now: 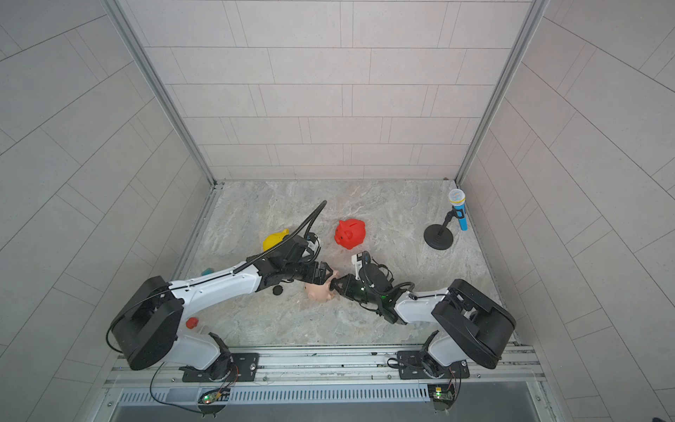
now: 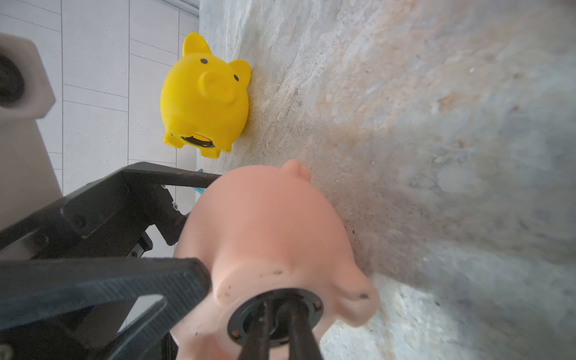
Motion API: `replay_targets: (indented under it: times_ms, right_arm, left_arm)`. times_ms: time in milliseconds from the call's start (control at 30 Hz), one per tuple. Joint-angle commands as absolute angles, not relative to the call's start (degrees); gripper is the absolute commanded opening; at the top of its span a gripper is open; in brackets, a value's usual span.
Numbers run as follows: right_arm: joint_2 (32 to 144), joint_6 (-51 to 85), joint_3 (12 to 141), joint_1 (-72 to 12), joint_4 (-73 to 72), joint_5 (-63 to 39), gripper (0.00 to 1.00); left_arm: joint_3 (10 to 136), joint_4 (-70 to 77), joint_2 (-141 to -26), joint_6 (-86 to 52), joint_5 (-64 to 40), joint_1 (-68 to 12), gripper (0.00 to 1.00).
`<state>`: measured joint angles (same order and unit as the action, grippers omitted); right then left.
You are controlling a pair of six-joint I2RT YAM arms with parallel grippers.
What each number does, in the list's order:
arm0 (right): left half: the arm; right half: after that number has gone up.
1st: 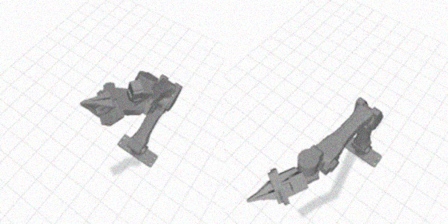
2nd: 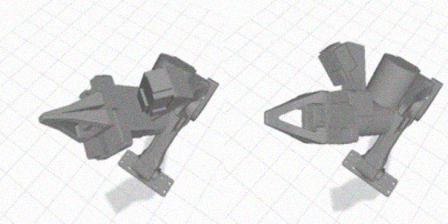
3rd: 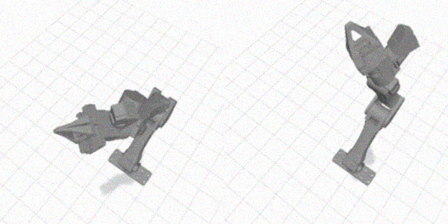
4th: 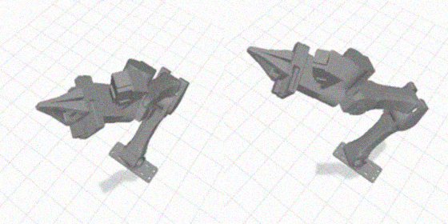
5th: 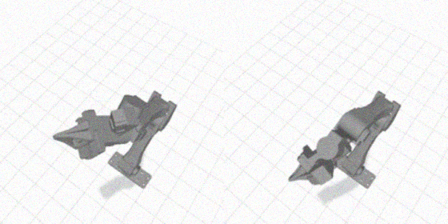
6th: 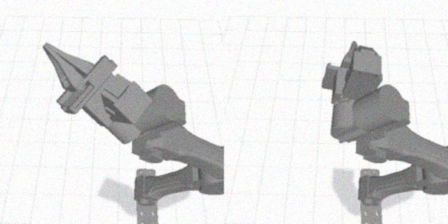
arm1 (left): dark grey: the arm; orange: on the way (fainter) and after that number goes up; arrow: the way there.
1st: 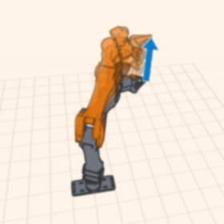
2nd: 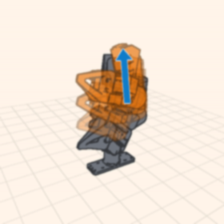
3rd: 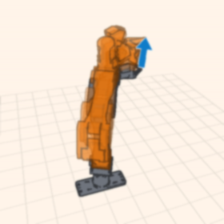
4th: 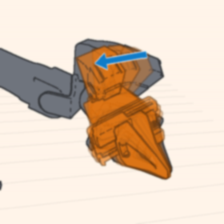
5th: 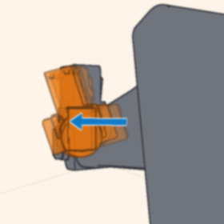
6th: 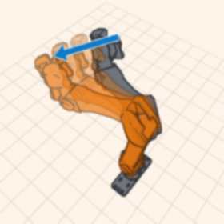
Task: Open piggy banks
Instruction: Open the lid on the piggy bank.
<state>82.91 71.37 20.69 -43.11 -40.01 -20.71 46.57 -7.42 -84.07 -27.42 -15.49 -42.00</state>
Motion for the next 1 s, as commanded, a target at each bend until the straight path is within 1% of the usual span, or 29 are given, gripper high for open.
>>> replay_targets:
  times_ms: [0, 200, 433, 767, 967]
  right_arm:
    - [84.61, 71.97, 23.46, -43.17, -45.64, -18.26, 0.00]
    - [82.46, 71.27, 21.34, -41.03, -44.04, -19.40, 0.00]
    - [74.90, 66.31, 19.85, -38.10, -32.95, -21.69, 0.00]
    - [71.00, 64.19, 17.75, -36.82, -29.65, -22.92, 0.00]
    - [68.63, 59.82, 18.76, -36.74, -19.63, -24.39, 0.00]
  left_arm:
    - [43.78, -13.96, -85.70, -27.12, -20.41, -43.73, 0.90]
    - [43.78, -14.90, -85.70, -27.07, -18.70, -43.75, 0.90]
    - [44.57, -17.10, -86.55, -27.07, -15.94, -43.68, 0.90]
    - [45.33, -17.66, -86.40, -26.81, -14.08, -43.59, 0.90]
    - [45.27, -15.39, -86.23, -28.84, -10.58, -43.50, 0.91]
